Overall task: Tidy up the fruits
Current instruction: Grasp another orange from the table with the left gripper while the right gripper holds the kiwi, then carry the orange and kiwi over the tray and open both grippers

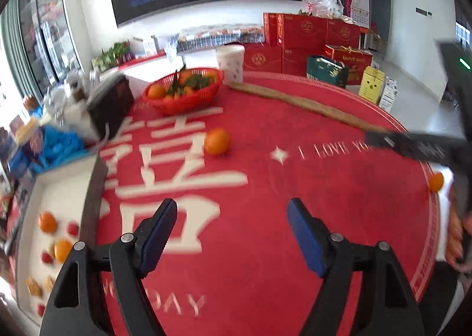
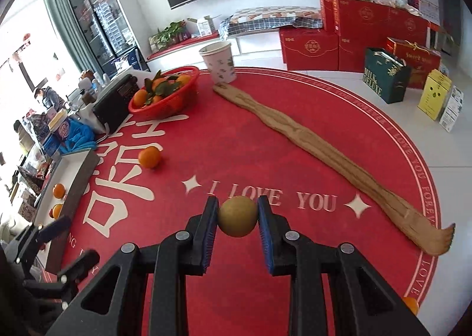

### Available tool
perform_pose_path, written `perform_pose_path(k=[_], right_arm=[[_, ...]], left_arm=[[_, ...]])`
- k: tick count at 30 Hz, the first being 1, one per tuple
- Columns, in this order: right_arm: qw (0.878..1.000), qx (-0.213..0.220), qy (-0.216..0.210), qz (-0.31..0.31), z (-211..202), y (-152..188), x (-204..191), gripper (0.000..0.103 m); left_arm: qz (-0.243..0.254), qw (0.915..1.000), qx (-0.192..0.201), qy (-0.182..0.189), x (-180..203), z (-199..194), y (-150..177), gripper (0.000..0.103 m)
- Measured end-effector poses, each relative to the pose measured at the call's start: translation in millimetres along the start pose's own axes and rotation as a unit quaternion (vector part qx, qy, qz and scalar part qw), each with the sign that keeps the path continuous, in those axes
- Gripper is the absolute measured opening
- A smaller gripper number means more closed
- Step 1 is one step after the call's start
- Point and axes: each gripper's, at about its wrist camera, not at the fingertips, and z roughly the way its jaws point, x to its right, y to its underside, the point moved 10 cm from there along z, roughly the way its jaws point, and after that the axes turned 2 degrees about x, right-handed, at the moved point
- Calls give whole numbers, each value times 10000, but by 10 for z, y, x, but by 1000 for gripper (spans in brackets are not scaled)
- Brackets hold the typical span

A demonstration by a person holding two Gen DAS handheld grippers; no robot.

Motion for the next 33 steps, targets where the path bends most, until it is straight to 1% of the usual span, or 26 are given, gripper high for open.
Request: perform_pose_path(k=[2,3,4,5,7,8,9,10,11,14,17,19,21,23,24,25,26,29,32,33], right_arm=[[9999,49,11,152,-96,48,162,28],[9997,64,-6,239,-131,73,235,28],[9994,75,-29,329,-151,97,298,28],[9991,83,-53,403,-158,117,345,28],[9987,73,-94,486,-141,143,393,28],[9986,68,-100,512,-134,154,410,28],[9985,48,-123,534,-111,161,418,28],[9983,13,-148,568,-79,171,418,28],[9982,-20,-172,576,-45,179,396,28],[9985,-64,-201,498,9,175,283,28],[9991,-107,-264,327,51,139,71,28],[9992,-136,-357,126,76,87,-173,28],[9988,-162,-457,-61,118,42,-419,28],[9968,-212,-689,-345,169,-21,-841,28],[9956,-243,-784,-460,202,-25,-1012,28],[9929,-306,-941,-664,252,-35,-1315,28],[9910,-348,-1028,-788,289,-16,-1494,28],[9797,-570,-1412,-1305,436,80,-2305,28],[9665,-856,-1817,-1595,567,217,-2968,28],[9640,-893,-1877,-1657,604,248,-3107,28]], left_arm=[[29,9997,89,-226,-87,281,-258,82],[4,9996,4,-267,-121,461,-339,82],[-34,9995,-117,-278,-162,622,-370,82],[-97,9991,-337,-226,-180,845,-387,82],[-177,9977,-622,-189,-191,1125,-363,82],[-185,9970,-735,-167,-179,1228,-343,78],[-191,9964,-810,-159,-172,1317,-322,71],[-244,9958,-876,-88,-164,1377,-294,52],[-376,9961,-796,6,-168,1373,-306,38],[-588,9943,-879,155,-219,1336,-264,38],[-907,9930,-695,293,-401,1046,-262,38],[-1082,9923,-517,323,-580,782,-260,38],[-1196,9921,-364,121,-871,445,-213,38],[-1279,9912,-325,-140,-1169,169,-107,38],[-1314,9903,-317,-331,-1357,22,-19,38],[-1346,9892,-316,-495,-1501,-76,55,39],[-1395,9873,-325,-686,-1677,-186,151,39],[-1682,9783,-448,-1121,-2201,-416,488,39],[-1868,9689,-635,-1494,-2554,-513,808,39],[-1933,9661,-710,-1558,-2639,-517,913,39]])
